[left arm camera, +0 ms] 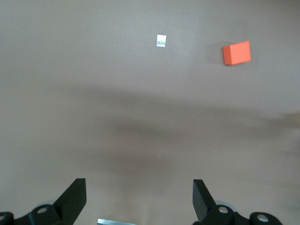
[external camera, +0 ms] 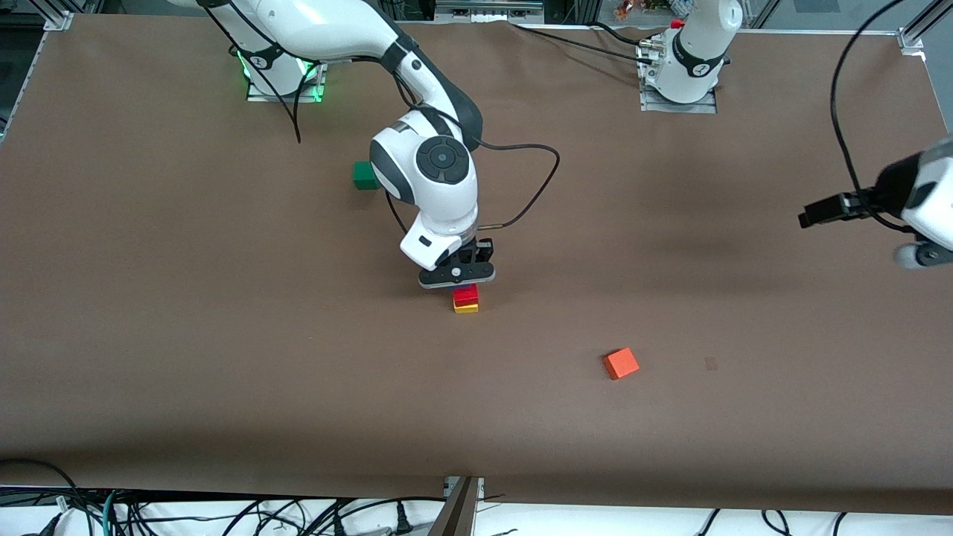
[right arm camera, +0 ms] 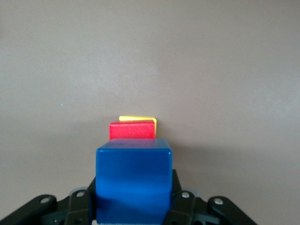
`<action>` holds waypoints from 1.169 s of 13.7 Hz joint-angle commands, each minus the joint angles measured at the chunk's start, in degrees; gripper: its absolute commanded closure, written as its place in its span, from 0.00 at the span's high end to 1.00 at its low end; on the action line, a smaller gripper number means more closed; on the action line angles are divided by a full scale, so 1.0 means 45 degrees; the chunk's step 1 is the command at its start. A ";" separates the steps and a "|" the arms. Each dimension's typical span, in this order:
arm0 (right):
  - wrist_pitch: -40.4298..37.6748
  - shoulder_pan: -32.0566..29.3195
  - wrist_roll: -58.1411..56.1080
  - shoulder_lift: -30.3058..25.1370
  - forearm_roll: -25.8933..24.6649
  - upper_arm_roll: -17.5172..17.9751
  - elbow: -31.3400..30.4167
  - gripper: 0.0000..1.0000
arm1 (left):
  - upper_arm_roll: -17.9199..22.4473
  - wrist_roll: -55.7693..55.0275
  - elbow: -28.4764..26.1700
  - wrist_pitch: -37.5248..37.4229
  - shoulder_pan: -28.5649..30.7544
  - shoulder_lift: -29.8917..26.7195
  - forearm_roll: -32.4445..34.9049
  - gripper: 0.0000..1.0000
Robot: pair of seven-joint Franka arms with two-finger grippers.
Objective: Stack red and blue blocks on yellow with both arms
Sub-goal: 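Lower the blue cube onto the red cube and open the right gripper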
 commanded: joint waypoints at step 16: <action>0.0456 0.0211 0.0469 0.0823 -0.0471 -0.0325 0.0668 1.00 | 0.0202 0.0897 -0.0305 0.0413 0.1042 -0.0046 -0.0017 1.00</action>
